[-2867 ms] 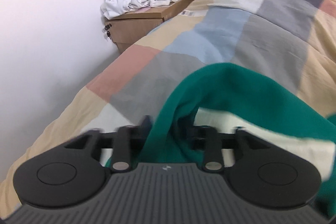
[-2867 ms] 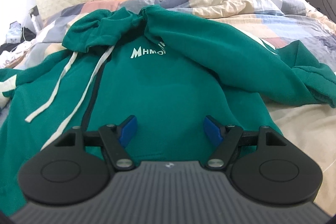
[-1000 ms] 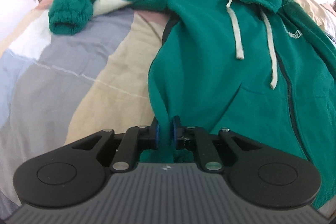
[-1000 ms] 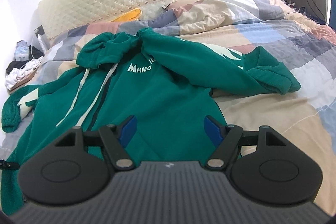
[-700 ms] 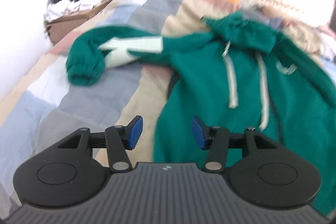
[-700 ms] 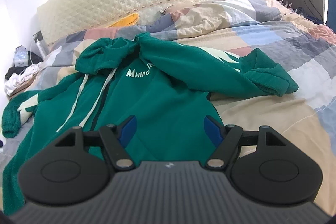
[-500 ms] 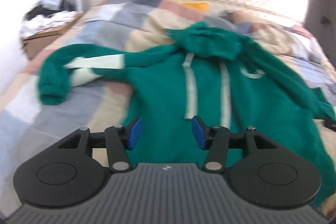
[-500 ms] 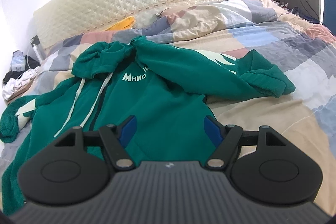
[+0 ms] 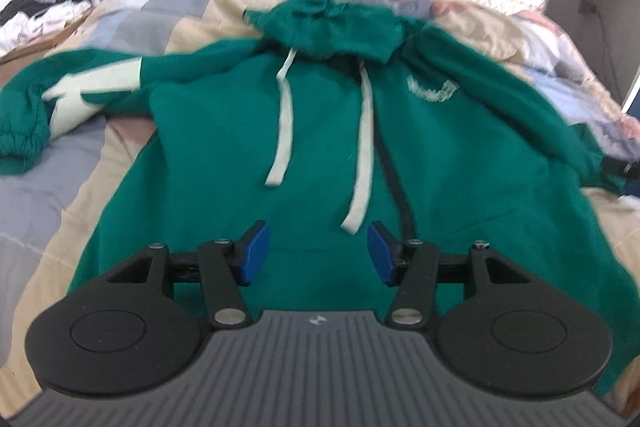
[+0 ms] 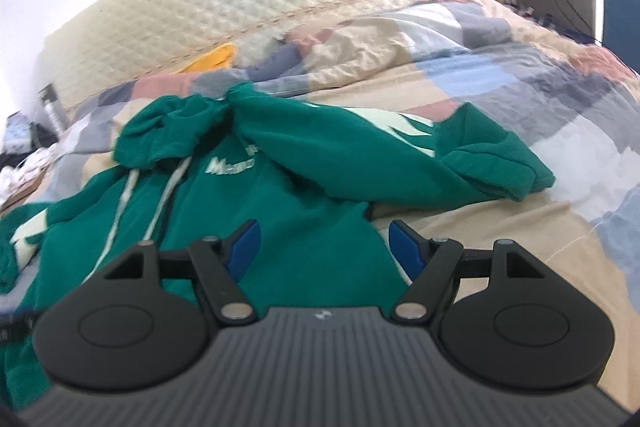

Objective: Fold large clothes

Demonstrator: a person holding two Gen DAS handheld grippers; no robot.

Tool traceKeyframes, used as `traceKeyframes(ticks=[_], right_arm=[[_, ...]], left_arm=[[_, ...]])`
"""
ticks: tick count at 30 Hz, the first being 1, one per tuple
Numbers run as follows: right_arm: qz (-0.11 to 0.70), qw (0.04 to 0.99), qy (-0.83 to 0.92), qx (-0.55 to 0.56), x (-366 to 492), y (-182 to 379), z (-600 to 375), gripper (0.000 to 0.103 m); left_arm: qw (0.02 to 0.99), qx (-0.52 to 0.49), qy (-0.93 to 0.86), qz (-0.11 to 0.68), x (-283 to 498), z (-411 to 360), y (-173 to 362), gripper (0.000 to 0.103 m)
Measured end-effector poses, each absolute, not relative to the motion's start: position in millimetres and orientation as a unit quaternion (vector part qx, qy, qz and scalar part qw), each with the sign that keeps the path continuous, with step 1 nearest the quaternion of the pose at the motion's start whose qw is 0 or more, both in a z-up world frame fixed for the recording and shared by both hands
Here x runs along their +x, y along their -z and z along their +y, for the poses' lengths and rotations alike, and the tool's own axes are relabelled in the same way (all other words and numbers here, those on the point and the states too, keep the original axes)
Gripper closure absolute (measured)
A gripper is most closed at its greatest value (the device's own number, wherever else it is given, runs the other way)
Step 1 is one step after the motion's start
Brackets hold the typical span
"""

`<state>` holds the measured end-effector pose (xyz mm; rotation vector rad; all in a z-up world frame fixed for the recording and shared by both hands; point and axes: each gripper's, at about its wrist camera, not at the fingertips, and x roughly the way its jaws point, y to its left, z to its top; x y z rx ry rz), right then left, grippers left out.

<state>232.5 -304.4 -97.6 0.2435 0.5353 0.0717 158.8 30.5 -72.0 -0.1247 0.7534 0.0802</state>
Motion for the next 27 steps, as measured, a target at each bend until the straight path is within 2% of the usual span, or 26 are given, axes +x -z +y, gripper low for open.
traceKeyframes(ticks=[7, 12, 24, 27], right_arm=[[0.260, 0.949, -0.010, 0.181, 262, 108, -332, 0.025], [0.251, 0.929, -0.020, 0.272, 278, 120, -360, 0.000], [0.254, 0.876, 0.014, 0.410, 321, 175, -404, 0.001], [0.254, 0.875, 0.037, 0.411, 335, 186, -416, 0.014]], left_arm=[[0.921, -0.070, -0.045, 0.380, 160, 45, 92, 0.041], [0.917, -0.081, -0.046, 0.387, 158, 49, 97, 0.040], [0.916, -0.091, -0.064, 0.384, 155, 51, 100, 0.040], [0.916, -0.093, -0.065, 0.384, 158, 53, 101, 0.040]])
